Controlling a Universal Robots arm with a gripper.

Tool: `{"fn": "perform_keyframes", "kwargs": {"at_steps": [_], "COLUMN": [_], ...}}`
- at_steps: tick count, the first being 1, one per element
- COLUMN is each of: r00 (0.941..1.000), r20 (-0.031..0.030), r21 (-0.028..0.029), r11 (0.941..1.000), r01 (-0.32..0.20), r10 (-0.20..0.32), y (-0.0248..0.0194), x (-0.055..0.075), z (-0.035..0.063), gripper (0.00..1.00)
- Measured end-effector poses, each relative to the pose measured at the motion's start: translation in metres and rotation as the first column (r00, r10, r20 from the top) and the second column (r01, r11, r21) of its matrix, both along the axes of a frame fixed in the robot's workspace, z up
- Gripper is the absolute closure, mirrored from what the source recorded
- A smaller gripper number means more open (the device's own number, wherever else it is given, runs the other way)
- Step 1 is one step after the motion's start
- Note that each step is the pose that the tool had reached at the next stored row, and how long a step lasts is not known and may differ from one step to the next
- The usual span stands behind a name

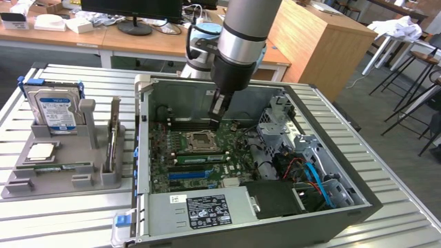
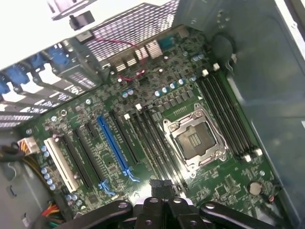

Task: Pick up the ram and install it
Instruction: 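Press down the ram until it locks into place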

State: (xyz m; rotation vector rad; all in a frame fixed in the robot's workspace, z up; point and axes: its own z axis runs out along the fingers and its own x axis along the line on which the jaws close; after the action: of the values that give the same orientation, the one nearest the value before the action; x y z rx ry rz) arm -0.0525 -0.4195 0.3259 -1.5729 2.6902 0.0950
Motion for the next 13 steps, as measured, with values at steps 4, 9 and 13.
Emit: {"fn": "perform_keyframes", "kwargs": {"at_steps": [4,9,13], "r00": [0.9985,0.9924,0.9837], "r20": [0.0001,0.0000,0.0000], "r21": [0.0000,0.0000,0.0000], "r11": [0.9985,0.9924,0.9837], "r01": [0.055,0.123,0.180], "r10": [-0.055,-0.123,-0.180], "y": [0.0000,0.0000,0.0000], "x": [-0.0007,-0.0014,-0.0019], "z": [-0.0002,-0.0004,-0.0006], "gripper": [0.90,0.90,0.90]}}
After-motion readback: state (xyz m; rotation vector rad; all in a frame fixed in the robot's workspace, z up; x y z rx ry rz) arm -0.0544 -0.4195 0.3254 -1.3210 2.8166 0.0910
